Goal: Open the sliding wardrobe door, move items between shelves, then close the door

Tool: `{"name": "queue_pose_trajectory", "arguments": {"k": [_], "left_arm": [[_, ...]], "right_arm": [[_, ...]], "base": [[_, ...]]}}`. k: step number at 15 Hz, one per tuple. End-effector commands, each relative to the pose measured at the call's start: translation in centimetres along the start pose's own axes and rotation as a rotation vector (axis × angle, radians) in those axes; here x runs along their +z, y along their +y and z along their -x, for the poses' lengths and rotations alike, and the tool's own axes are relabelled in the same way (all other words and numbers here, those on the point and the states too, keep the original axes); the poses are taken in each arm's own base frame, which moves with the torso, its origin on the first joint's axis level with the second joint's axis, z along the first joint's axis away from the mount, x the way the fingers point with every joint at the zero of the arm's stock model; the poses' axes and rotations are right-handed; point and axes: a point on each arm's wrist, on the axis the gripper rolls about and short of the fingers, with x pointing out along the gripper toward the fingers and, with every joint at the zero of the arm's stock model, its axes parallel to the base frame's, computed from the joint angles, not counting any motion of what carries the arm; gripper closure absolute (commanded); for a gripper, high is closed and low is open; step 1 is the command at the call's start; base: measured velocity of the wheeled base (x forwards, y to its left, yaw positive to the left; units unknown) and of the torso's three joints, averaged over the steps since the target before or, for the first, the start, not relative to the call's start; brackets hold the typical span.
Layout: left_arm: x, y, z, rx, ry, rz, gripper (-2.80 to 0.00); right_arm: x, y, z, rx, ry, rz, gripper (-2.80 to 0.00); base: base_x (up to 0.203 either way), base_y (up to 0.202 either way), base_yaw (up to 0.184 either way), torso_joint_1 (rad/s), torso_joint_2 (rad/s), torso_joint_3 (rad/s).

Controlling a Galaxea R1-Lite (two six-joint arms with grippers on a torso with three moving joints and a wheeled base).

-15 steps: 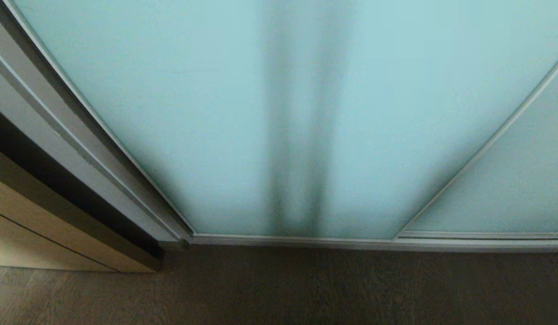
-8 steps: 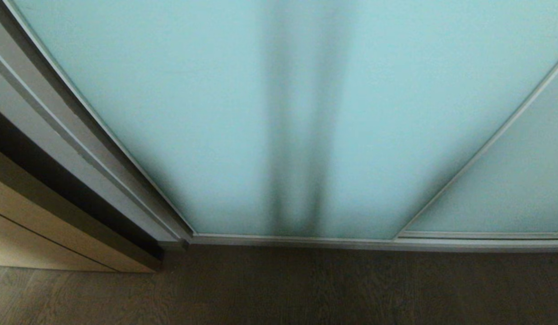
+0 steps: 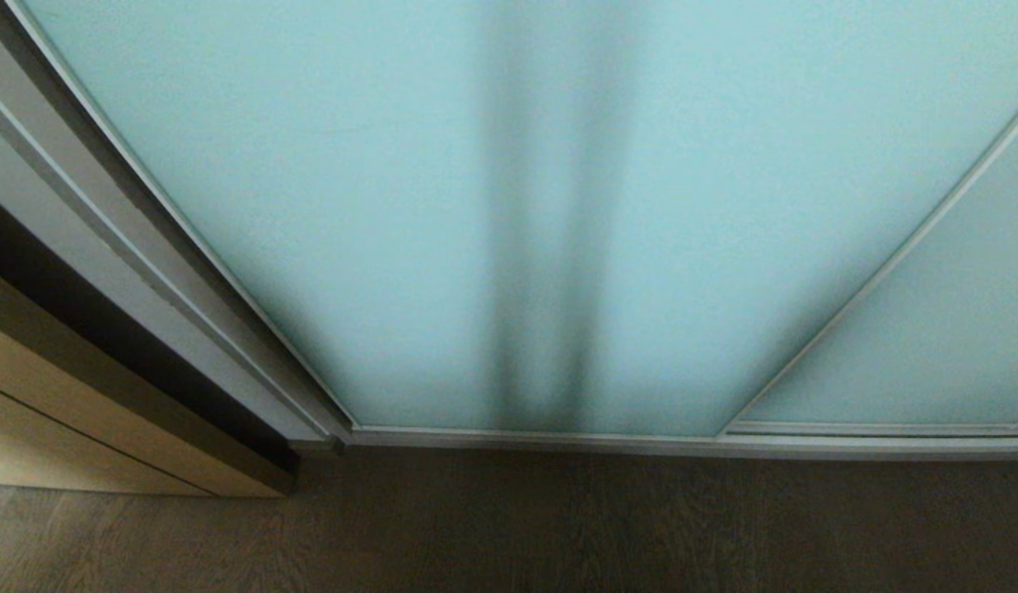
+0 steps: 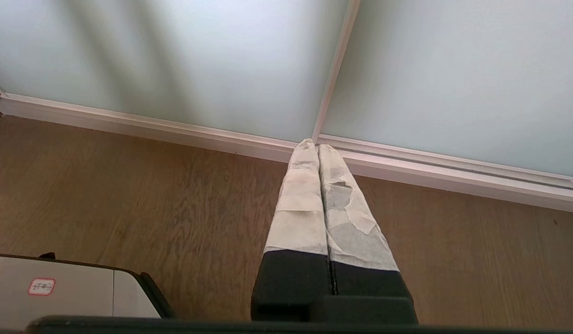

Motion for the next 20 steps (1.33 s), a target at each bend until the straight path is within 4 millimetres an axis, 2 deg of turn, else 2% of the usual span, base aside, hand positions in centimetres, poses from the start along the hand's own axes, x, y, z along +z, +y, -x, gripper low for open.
{"name": "queue_pose_trajectory", "arguments": {"k": [1,20], "left_arm": [[0.0,0.0,-0.02,0.0,0.003,0.0,0.0],[0.0,0.0,-0.02,0.0,0.003,0.0,0.0]], "right_arm": [[-0.02,0.0,0.0,0.002,0.0,0.0,0.0],[0.0,-0.04,0.0,-0.015,-0.002,-0.051,0.0]], "base": [[0.0,0.0,0.0,0.0,0.0,0.0],[0.0,0.0,0.0,0.0,0.0,0.0]]}}
